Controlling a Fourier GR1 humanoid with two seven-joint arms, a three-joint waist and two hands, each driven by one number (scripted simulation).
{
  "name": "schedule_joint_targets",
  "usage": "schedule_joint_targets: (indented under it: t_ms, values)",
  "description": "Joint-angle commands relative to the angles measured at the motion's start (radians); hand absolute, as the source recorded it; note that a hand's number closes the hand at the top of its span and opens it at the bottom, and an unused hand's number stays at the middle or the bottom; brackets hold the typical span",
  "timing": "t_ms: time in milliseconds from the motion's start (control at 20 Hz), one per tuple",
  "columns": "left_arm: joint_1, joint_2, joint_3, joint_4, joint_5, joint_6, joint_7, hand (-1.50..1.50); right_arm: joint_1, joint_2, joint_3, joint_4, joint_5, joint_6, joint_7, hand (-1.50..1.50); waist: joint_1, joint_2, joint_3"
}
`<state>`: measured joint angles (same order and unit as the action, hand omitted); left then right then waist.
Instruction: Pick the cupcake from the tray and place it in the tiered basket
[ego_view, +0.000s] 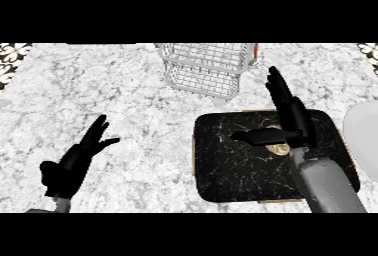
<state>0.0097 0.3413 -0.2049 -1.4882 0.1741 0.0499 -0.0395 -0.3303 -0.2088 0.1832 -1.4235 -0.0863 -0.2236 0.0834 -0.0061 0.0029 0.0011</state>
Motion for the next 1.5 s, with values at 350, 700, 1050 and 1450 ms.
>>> schedule_joint_targets:
  t_ms: [350, 700, 1050, 1450]
  values:
    - [-0.058, -0.081, -0.019, 0.084, -0.007, -0.014, -0.066, 0.00, -0.168, -0.335, 0.137, -0.156, 0.326, 0.122, 0.426, -1.50, -0.015, -0.018, -0.011]
    - [-0.115, -0.102, -0.017, 0.101, -0.011, -0.003, -0.046, 0.00, -0.292, -0.531, 0.285, -0.257, 0.313, 0.558, 0.748, -1.50, -0.015, -0.020, -0.011]
    - [-0.128, -0.113, -0.011, 0.128, -0.021, -0.017, -0.054, 0.00, -0.401, -0.458, 0.265, -0.401, 0.094, 0.762, 1.141, -1.50, -0.001, -0.009, -0.004]
    - [-0.128, -0.127, -0.003, 0.156, -0.034, -0.034, -0.081, 0.00, -0.394, -0.409, 0.330, -0.398, 0.223, 0.625, 1.216, -1.50, 0.006, -0.006, -0.003]
